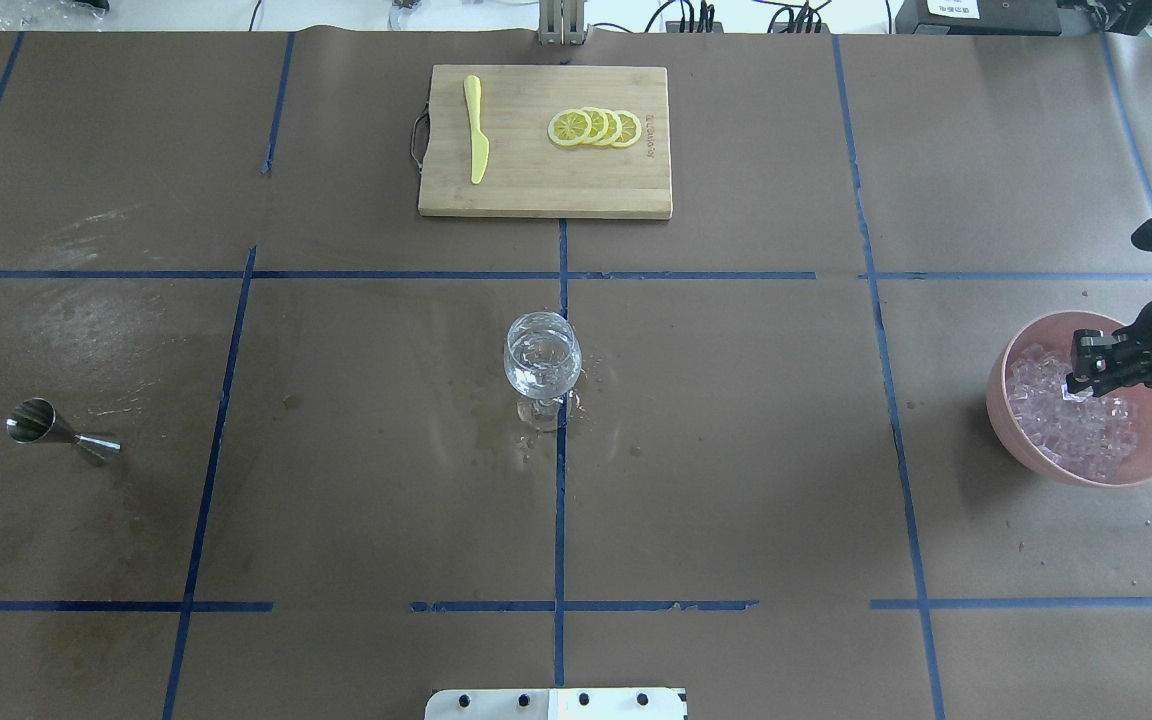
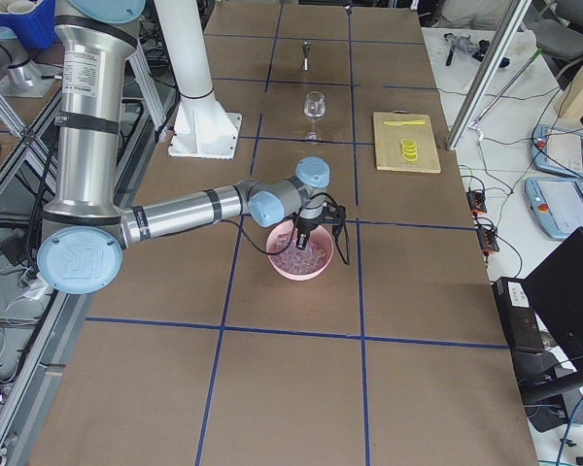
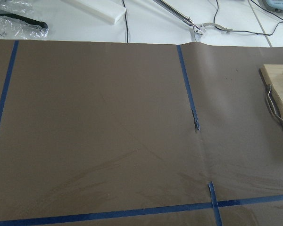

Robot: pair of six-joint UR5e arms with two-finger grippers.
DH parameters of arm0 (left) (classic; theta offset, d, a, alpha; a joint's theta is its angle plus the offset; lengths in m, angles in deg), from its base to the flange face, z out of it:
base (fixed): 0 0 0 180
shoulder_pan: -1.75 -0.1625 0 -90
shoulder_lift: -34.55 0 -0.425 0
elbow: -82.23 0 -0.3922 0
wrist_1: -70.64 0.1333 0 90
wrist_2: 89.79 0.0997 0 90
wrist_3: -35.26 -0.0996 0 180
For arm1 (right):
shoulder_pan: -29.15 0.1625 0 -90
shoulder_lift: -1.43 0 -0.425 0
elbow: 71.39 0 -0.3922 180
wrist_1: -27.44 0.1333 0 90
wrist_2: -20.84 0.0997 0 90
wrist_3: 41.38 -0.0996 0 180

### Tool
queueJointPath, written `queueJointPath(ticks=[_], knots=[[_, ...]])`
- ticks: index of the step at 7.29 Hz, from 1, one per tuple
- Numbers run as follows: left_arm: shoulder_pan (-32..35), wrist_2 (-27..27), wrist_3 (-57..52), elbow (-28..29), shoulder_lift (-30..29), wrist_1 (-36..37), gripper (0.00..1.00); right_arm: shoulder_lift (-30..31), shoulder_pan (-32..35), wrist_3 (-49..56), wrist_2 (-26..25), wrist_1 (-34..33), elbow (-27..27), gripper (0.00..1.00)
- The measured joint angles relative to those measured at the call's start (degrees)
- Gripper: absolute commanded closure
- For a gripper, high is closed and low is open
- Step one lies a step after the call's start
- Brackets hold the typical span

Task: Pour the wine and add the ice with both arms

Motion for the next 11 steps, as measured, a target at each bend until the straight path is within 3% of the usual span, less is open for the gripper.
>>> queueJointPath(ticks=[2, 4, 6, 8, 9, 11], knots=[[0.0, 0.0, 0.0, -0.1, 0.1, 0.0, 0.0, -1.8, 1.7, -0.2, -0.3, -0.1, -5.2, 1.0], [0.0, 0.0, 0.0, -0.3, 0.2, 0.0, 0.0, -9.3, 1.6, -7.1, -0.3, -0.4, -6.8, 1.0], [0.0, 0.0, 0.0, -0.4, 0.2, 0.0, 0.0, -20.0, -4.3, -22.1, -2.0, -0.6, -6.8, 1.0], [0.0, -0.1, 0.0, -0.4, 0.3, 0.0, 0.0, -30.8, -14.1, -36.2, -9.1, -0.7, -5.1, 1.0], [0.0, -0.1, 0.0, -0.6, 0.3, 0.0, 0.0, -35.8, -17.8, -40.7, -12.9, -1.3, -3.0, 1.0], [0.1, -0.1, 0.0, -1.1, 0.5, 0.0, 0.0, -42.1, -21.0, -45.1, -16.0, -2.8, -0.3, 1.0]])
